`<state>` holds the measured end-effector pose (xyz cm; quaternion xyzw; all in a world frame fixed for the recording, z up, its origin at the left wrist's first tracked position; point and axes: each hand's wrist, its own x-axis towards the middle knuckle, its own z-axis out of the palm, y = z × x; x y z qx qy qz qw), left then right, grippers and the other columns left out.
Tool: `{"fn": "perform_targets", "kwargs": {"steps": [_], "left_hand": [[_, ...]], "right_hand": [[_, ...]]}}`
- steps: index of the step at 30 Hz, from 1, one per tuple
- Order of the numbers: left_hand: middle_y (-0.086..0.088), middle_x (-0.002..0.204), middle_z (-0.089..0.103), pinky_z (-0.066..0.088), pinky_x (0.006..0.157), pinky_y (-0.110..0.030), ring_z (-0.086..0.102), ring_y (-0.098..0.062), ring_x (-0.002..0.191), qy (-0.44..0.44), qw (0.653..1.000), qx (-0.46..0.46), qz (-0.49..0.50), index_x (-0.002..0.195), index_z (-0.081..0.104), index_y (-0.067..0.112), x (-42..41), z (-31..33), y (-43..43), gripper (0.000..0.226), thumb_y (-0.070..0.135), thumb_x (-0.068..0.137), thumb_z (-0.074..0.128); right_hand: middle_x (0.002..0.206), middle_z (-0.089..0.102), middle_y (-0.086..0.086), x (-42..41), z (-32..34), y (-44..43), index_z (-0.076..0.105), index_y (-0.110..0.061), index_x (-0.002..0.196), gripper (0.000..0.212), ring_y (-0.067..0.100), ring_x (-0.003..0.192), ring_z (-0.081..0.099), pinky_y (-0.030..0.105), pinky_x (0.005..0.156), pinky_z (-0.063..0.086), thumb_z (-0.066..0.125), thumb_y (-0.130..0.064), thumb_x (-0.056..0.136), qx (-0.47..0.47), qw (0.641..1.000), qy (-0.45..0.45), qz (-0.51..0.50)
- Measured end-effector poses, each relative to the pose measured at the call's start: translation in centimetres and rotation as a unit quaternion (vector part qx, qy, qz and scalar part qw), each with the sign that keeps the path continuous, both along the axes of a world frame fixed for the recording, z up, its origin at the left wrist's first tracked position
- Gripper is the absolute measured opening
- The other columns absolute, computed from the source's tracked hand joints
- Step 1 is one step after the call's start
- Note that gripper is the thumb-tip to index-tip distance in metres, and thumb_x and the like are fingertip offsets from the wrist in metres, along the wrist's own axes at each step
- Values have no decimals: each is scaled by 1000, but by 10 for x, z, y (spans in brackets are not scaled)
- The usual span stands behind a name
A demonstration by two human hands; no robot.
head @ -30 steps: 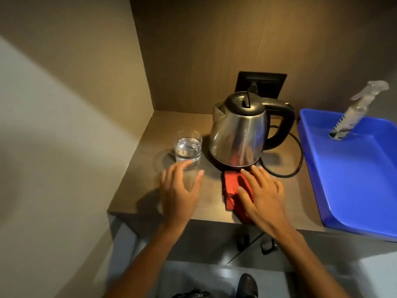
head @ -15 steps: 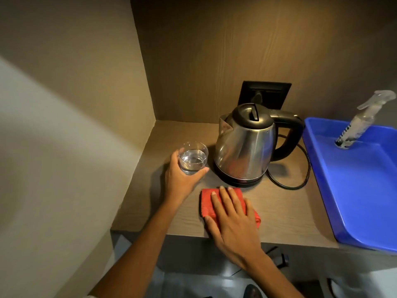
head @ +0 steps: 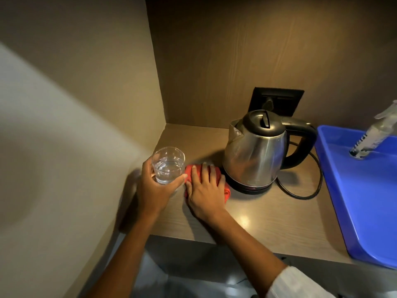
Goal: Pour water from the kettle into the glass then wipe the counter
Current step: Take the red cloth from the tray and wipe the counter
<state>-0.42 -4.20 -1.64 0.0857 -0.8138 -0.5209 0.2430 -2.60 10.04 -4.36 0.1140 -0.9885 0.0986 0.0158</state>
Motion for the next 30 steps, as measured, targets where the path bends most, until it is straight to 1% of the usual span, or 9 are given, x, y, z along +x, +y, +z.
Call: {"fn": "perform_targets", "kwargs": {"steps": [2,4,6,13,19,23,26,28,30], "left_hand": [[2,127,60,52,86,-14,59,-18,111,10,1000,-3,21,133,51,19,8,3,-8,90,34,56,94],[3,122,59,42,77,3,57,-15,107,16,998,-12,52,131,54,13,15,4,-15,88,31,55,95],[6,121,57,36,71,9,55,-12,106,7,997,-13,69,131,54,14,23,5,-20,88,32,56,94],[-4,130,60,43,76,-8,56,-15,111,1,997,-29,65,136,50,14,31,9,-14,90,33,59,93],[-3,130,60,51,85,-17,58,-15,112,1,1000,-10,28,134,48,17,29,8,18,89,32,59,94],[5,123,56,47,74,-2,58,-8,103,-1,1000,22,-9,129,47,24,23,1,36,85,26,58,95],[1,127,57,57,86,-27,58,-17,113,-19,999,17,-20,132,46,24,21,-6,45,89,35,58,93],[0,128,58,58,90,-42,58,-20,114,-26,999,6,-22,132,46,24,18,-10,48,92,44,55,92],[-2,129,59,58,90,-47,58,-22,116,-40,999,-6,-21,133,45,24,15,-11,50,98,58,51,86]], "right_hand": [[160,23,17,-16,6,-10,19,-20,154,59,38,145,15,59,113,9,22,-46,102,18,1000,-13,21],[161,21,16,-22,10,-17,20,-25,154,57,39,144,16,59,113,9,24,-47,101,33,997,-15,66],[162,19,13,-16,10,-19,23,-32,153,55,37,145,16,60,113,9,24,-50,101,43,991,-11,127],[160,30,4,41,5,7,39,-41,145,49,30,146,22,56,112,15,26,-54,99,19,970,1,243],[161,29,2,75,0,73,28,-44,149,52,26,146,24,52,109,23,19,-57,99,10,988,-1,153],[162,26,-1,85,1,125,30,-46,148,53,22,148,20,51,109,20,21,-58,98,5,1000,3,21],[163,20,-5,82,8,143,28,-44,149,56,14,149,10,47,113,7,18,-63,96,-62,998,-29,12],[153,42,1,80,18,152,45,-35,142,55,17,142,30,44,110,12,28,-60,96,-143,988,17,-61],[130,58,9,75,26,163,62,-25,121,48,23,124,44,45,102,24,38,-57,94,-132,973,55,-181]]}}
